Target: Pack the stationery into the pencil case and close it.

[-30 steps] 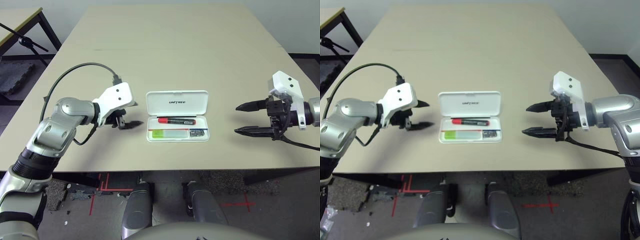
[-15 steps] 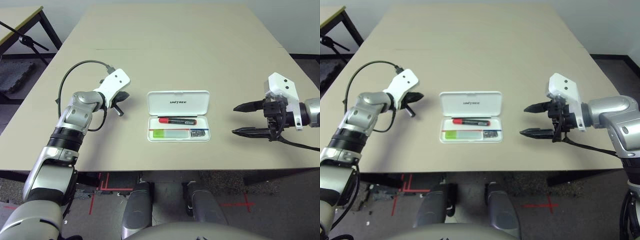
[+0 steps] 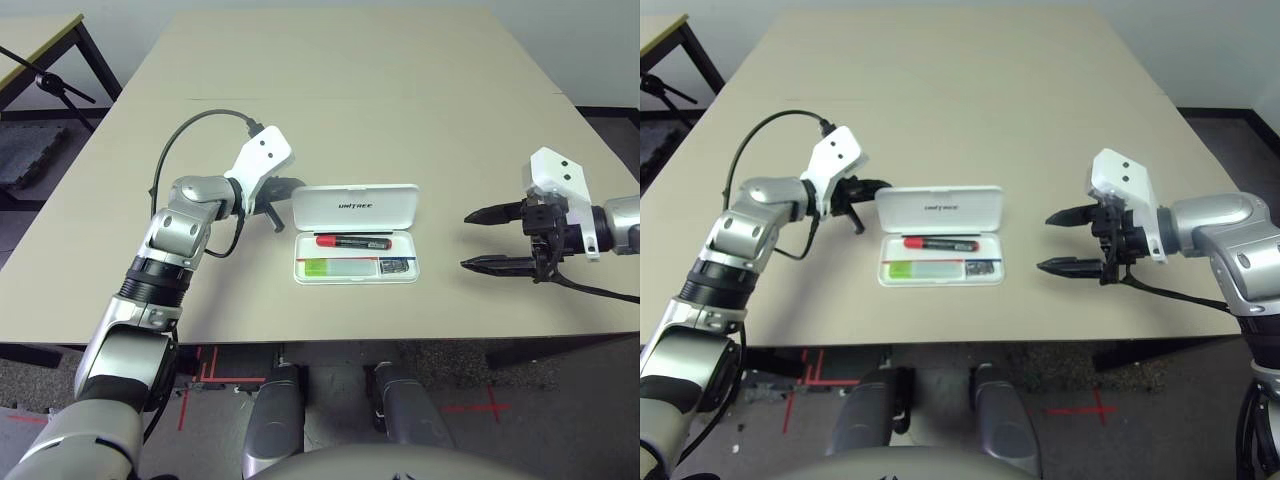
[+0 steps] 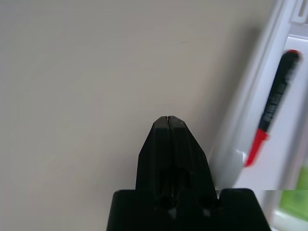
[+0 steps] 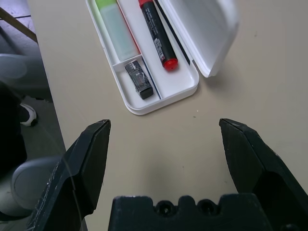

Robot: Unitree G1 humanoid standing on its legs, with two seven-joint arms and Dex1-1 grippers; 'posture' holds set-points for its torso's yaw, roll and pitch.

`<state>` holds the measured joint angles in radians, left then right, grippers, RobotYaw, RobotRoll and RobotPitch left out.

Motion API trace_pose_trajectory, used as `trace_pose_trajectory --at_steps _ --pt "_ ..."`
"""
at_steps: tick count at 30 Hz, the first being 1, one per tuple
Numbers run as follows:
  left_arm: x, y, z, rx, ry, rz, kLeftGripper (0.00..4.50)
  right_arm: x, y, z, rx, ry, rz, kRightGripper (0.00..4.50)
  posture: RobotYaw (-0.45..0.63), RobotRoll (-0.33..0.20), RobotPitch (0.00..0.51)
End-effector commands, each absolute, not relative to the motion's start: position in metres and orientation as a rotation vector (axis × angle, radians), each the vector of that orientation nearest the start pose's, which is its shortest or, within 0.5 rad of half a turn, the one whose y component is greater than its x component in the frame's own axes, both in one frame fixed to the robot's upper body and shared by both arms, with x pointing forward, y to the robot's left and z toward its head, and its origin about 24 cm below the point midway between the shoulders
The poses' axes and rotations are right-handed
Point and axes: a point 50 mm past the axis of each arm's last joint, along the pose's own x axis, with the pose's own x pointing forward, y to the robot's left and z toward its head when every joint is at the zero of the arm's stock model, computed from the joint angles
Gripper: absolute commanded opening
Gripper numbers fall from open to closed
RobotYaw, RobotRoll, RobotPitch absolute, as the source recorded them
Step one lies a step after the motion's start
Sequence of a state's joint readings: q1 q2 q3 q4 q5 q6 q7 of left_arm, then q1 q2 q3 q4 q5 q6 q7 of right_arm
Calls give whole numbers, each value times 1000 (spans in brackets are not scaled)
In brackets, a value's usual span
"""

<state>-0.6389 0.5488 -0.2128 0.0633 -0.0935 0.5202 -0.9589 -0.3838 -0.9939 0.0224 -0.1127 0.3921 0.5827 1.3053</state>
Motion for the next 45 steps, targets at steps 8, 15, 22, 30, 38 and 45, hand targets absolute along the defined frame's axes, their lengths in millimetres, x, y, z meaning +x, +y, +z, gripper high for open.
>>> trace_pose_trajectory --at_steps 8,15,22,30,38,45 --pt "279 123 147 557 300 -1323 53 265 -240 172 -458 477 1166 4500 20 0 113" --pt "281 109 132 647 301 -1323 53 268 -237 170 -465 478 1167 4500 23 0 110" --pt "286 107 118 713 325 -1296 53 269 -237 170 -474 480 1169 4500 23 0 105" --pt "281 111 103 737 387 -1321 53 270 -236 166 -480 486 1169 4500 20 0 107" --pt "281 114 95 729 403 -1310 53 269 -234 162 -482 492 1170 4500 12 0 113" --pt "305 115 128 507 163 -1081 648 274 -232 162 -460 443 1129 4500 9 0 109"
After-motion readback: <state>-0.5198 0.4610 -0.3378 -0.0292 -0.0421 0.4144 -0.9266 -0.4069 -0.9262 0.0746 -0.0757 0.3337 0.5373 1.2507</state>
